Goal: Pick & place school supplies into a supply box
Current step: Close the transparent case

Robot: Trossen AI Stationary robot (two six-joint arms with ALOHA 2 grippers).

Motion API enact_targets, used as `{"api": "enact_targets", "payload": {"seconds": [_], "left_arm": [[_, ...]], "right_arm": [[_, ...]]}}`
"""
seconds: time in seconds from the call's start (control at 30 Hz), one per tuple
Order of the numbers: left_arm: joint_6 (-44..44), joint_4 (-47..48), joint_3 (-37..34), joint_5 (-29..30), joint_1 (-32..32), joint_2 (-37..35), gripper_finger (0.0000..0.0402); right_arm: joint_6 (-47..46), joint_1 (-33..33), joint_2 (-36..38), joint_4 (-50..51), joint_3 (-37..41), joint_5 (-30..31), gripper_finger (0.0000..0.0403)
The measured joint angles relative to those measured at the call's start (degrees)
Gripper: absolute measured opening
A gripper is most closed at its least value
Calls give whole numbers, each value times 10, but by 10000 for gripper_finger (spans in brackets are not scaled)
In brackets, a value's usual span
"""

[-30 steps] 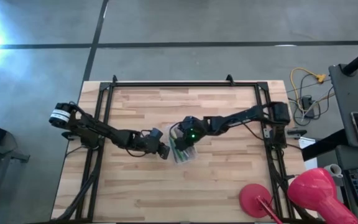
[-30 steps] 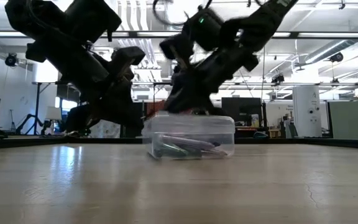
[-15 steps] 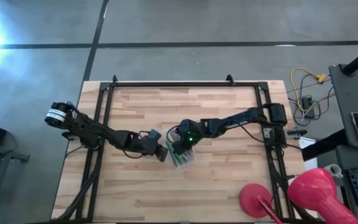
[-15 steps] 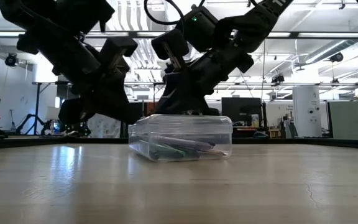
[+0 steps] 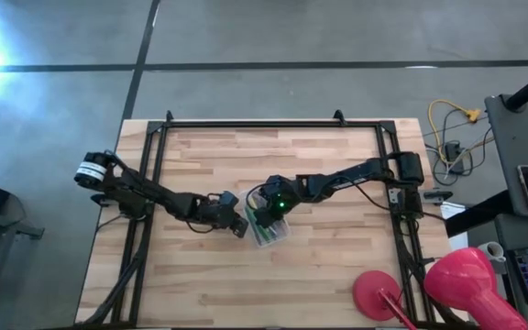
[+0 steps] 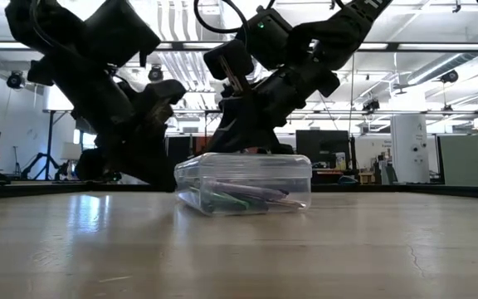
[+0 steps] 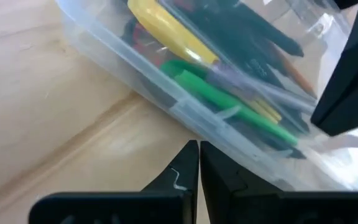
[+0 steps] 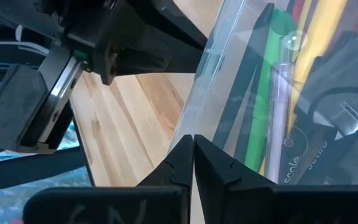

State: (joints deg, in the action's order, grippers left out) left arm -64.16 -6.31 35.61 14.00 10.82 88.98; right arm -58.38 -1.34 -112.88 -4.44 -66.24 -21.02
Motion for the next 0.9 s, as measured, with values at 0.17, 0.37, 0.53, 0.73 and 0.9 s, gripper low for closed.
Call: {"api": "enact_targets", "payload": {"seconds": [0.17,0.37,0.53,0.73,0.9], "left_arm": [[-1,1,0,-6,8,1,0],[-25,-2,0,-9,36,-1,0],[-26,-4,0,16,36,-1,0],[-5,-39,0,28,8,6,0],[19,-46,-1,7,-22,15,0]], "right_arm": [[3,0,0,2,0,0,9],[10,0,1,12,0,1,8],[14,0,1,13,0,1,8],[14,0,2,18,0,0,9],[14,-1,3,28,0,-1,8]]}}
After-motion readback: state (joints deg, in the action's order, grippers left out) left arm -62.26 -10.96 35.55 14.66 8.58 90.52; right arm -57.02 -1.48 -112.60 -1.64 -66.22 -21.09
